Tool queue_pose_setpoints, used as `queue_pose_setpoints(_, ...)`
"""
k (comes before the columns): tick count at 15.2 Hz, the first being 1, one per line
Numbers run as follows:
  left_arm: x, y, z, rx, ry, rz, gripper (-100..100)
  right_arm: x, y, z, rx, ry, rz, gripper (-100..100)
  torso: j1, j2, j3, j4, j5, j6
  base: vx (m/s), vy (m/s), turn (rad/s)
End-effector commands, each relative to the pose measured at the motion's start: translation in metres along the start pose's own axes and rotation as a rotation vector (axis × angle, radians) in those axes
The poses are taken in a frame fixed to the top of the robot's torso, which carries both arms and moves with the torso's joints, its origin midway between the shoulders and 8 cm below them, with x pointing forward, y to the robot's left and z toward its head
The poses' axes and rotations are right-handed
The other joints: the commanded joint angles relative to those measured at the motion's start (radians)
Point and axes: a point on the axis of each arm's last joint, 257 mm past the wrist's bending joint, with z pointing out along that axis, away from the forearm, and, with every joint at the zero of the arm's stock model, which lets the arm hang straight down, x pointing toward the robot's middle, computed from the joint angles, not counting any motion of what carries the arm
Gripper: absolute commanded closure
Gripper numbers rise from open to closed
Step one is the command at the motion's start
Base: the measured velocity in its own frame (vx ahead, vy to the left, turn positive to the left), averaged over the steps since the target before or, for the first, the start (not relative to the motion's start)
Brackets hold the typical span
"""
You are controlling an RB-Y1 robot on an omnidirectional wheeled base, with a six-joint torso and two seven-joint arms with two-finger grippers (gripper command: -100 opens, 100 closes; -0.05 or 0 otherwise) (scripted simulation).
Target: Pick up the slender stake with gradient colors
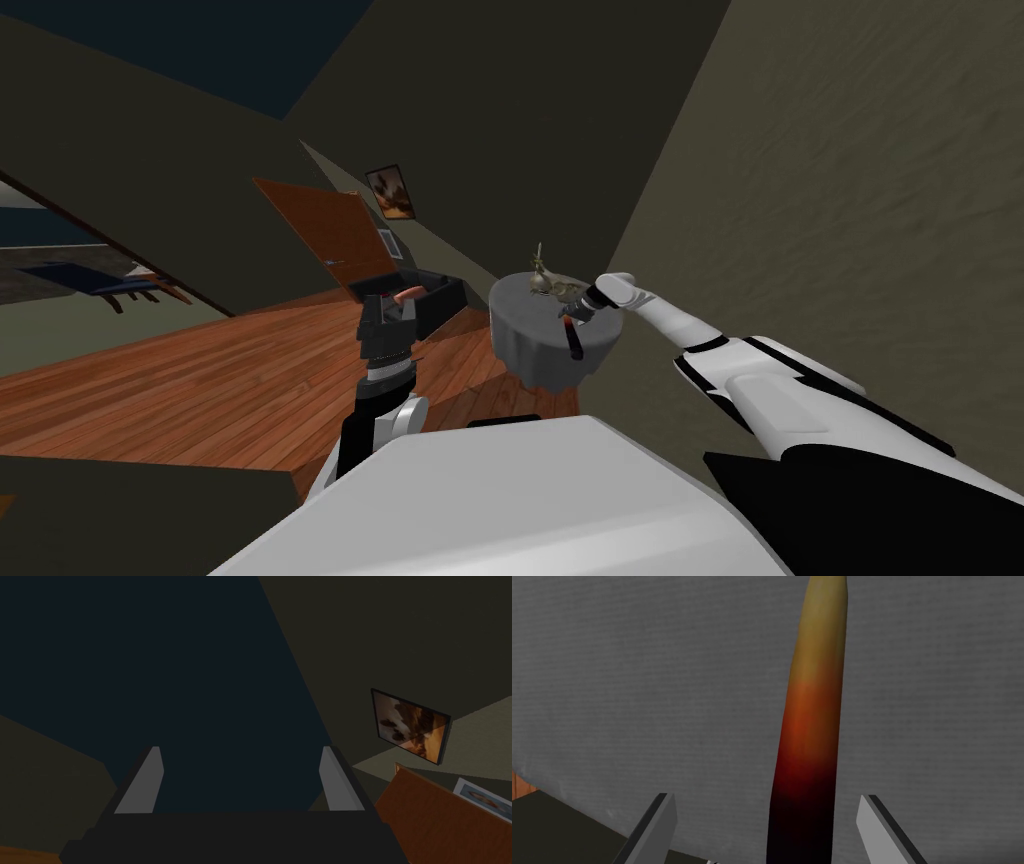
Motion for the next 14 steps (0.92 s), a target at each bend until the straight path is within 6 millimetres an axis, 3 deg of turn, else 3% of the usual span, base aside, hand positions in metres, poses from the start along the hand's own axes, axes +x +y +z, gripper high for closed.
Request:
queue_pose_setpoints(1,0.000,0.000,0.000,0.000,0.000,0.000,0,-0.004,0.029,0.005,-0.090,-0.023,-0.010,-100,0.000,0.000,0.000,0.000,0.000,0.000,0.025,0.066,0.080)
queue_pose_setpoints(4,0.000,0.000,0.000,0.000,0.000,0.000,0,-0.012,0.056,0.011,-0.175,-0.059,-0.016,-100,0.002,-0.001,-0.001,0.000,0.000,0.000,0.031,0.068,0.079)
queue_pose_setpoints(5,0.000,0.000,0.000,0.000,0.000,0.000,0,-0.008,0.046,0.009,-0.142,-0.043,-0.011,-100,0.002,-0.001,-0.001,0.000,0.000,0.000,0.021,0.035,0.015)
queue_pose_setpoints(14,0.000,0.000,0.000,0.000,0.000,0.000,0,-0.009,0.076,0.024,-0.132,-0.060,-0.077,-100,0.003,-0.002,-0.001,0.000,0.001,0.001,0.049,0.075,-0.108)
